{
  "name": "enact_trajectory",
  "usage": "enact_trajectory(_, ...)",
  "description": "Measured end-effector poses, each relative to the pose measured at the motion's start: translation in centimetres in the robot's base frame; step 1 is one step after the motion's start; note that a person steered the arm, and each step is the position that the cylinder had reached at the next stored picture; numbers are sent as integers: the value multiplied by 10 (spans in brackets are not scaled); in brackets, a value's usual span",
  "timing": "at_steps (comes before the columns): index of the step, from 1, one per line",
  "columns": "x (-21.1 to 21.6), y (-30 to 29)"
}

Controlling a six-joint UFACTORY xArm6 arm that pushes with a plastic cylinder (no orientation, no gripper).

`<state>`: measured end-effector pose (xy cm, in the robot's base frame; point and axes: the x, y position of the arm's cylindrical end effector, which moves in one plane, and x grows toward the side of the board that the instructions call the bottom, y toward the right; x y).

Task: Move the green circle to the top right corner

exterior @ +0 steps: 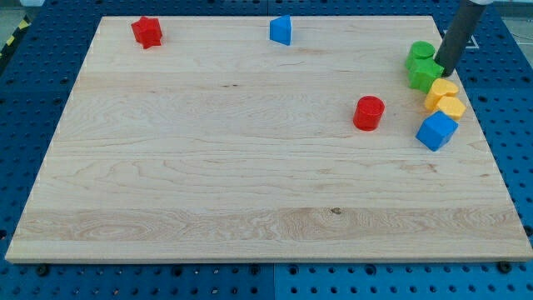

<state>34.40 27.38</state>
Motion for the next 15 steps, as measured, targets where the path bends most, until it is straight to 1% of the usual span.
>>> enact_trajectory(1,9,-30)
enact_trajectory(3,9,-51)
enact_trajectory(4,9,-89)
enact_trajectory(6,9,-106)
enact_trajectory(7,9,-134)
enact_trajectory(9,9,-147)
enact_trajectory(10,7,-108)
enact_trajectory(11,-4,-77)
enact_trajectory(12,-4,-75)
enact_trajectory(14,-1,-40)
enact_trajectory(15,-1,-40)
